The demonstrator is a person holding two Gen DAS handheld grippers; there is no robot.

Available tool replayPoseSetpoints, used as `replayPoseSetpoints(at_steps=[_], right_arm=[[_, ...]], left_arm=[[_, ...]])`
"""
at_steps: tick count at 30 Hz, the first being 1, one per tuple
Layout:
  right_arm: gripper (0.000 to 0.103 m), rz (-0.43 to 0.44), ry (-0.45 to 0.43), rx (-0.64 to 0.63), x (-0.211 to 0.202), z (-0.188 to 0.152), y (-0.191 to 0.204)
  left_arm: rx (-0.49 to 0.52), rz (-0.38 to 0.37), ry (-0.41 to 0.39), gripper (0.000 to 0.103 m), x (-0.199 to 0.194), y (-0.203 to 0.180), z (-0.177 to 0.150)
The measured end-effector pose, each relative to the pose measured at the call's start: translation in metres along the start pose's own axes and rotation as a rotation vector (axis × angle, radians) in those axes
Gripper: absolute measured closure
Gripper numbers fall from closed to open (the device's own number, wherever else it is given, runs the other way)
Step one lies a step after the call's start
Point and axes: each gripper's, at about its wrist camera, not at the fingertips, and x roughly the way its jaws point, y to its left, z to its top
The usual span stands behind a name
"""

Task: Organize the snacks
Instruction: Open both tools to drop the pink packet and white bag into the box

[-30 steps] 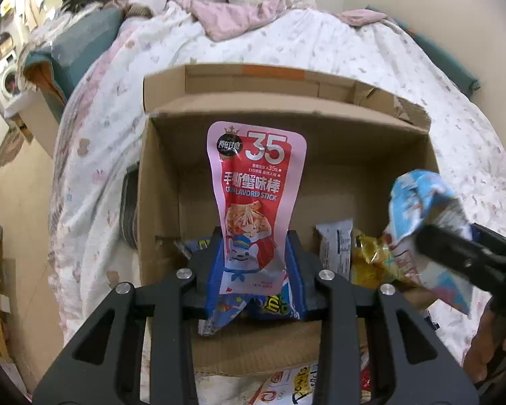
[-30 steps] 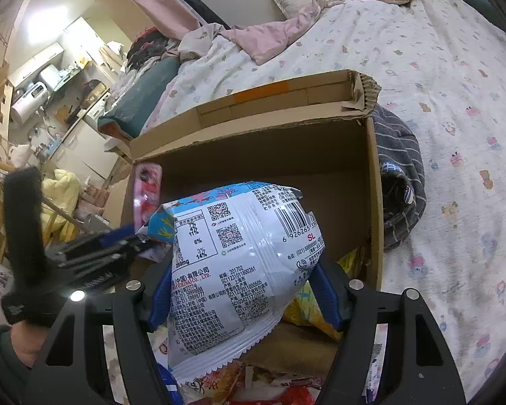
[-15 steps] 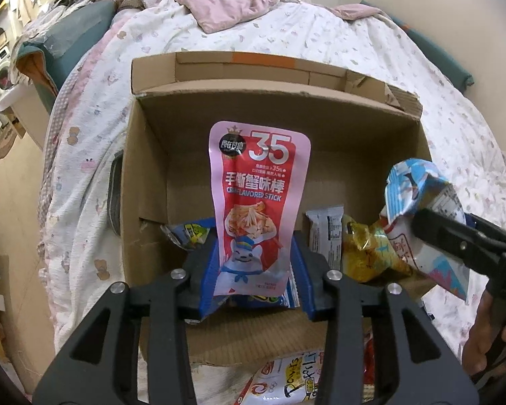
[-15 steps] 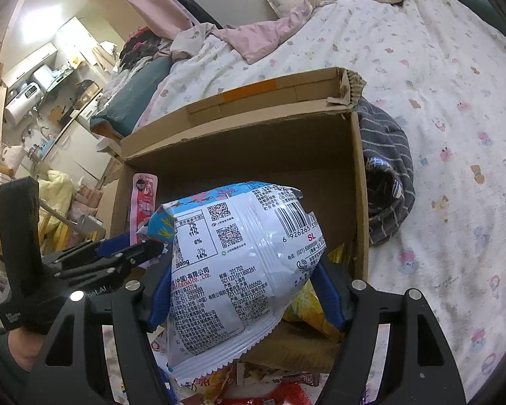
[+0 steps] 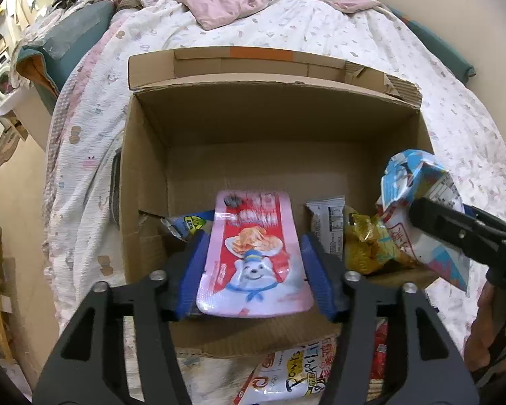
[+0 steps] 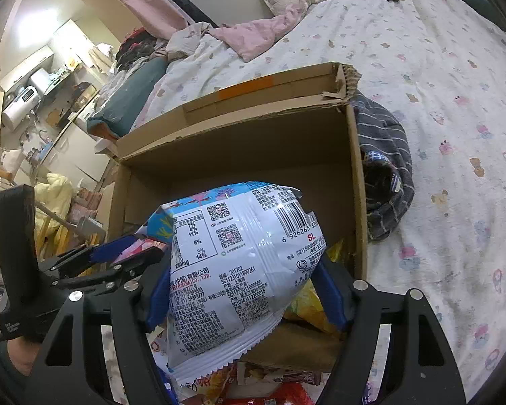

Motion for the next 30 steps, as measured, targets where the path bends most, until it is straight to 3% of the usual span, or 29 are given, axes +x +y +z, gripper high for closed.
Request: replayPoseSetpoints(at_steps=[7,15,30], right_arm=[[0.024,0.004,0.003,0.023,0.002,0.0,-0.003],[0.001,0.043,-0.06,-0.011,-0.01,0.001,0.004],[0.001,0.033,-0.05,-0.006,-0.01,0.002,0.001]], left_arm=[[-0.007,0.006,0.009,0.036,0.0,0.001,0.001],[0.034,0.002,-0.019,0.036,-0.006,-0.005,0.001],[0.013,-0.003,-0.015,0.036,-0.007,0.001,0.001]])
